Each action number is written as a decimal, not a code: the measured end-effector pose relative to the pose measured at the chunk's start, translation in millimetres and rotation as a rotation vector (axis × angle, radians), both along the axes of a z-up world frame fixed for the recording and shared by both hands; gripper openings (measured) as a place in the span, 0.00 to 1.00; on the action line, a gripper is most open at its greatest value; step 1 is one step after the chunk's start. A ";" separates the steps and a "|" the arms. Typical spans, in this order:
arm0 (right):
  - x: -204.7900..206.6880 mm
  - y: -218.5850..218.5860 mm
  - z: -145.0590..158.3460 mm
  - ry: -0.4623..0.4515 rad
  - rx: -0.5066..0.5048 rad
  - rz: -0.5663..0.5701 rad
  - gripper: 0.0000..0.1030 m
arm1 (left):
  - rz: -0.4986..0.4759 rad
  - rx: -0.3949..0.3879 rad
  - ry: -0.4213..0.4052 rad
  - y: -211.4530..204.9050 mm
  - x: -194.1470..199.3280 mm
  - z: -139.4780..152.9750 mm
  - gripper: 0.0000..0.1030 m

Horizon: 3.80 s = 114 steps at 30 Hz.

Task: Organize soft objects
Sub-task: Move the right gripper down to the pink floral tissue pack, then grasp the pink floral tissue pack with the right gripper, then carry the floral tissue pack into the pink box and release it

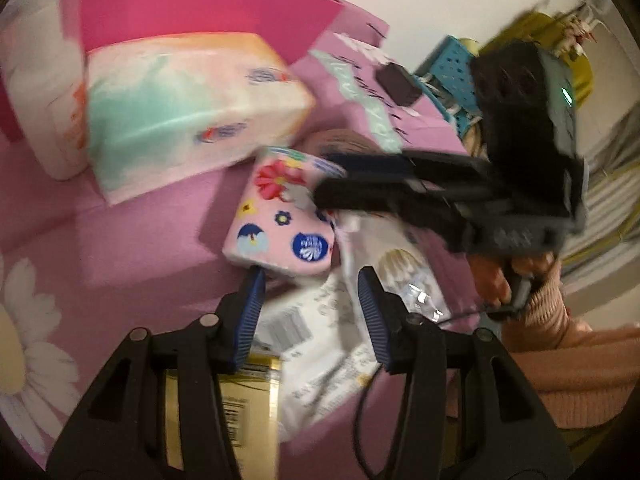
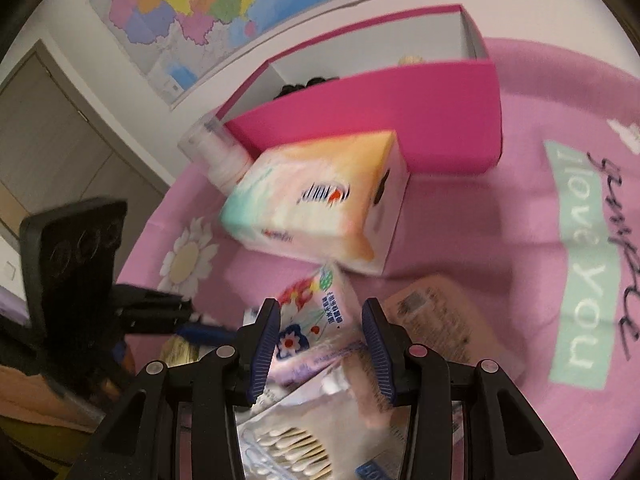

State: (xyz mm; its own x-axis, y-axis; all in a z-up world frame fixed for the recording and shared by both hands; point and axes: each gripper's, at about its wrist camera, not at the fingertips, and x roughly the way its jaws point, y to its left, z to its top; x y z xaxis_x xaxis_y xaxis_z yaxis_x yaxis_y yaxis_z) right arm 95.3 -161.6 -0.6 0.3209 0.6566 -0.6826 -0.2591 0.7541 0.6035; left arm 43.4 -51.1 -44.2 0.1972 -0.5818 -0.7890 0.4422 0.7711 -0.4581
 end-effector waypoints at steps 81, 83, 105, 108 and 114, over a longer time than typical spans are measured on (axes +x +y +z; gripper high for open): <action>36.6 4.6 99.9 -0.349 -0.114 -0.089 0.31 | 0.116 0.090 -0.358 9.4 50.4 94.6 0.36; 43.2 4.8 102.5 -0.358 -0.114 -0.095 0.31 | 0.123 0.101 -0.370 9.3 56.7 98.4 0.36; 153.9 -1.2 81.4 -0.285 -0.094 -0.166 0.31 | 0.214 0.250 -0.355 2.1 162.0 105.1 0.36; 167.0 -0.6 69.8 -0.251 -0.093 -0.169 0.31 | 0.224 0.286 -0.330 -2.4 172.4 98.2 0.36; 187.5 -3.2 47.9 -0.180 -0.075 -0.185 0.31 | 0.246 0.310 -0.245 -5.5 190.5 85.2 0.36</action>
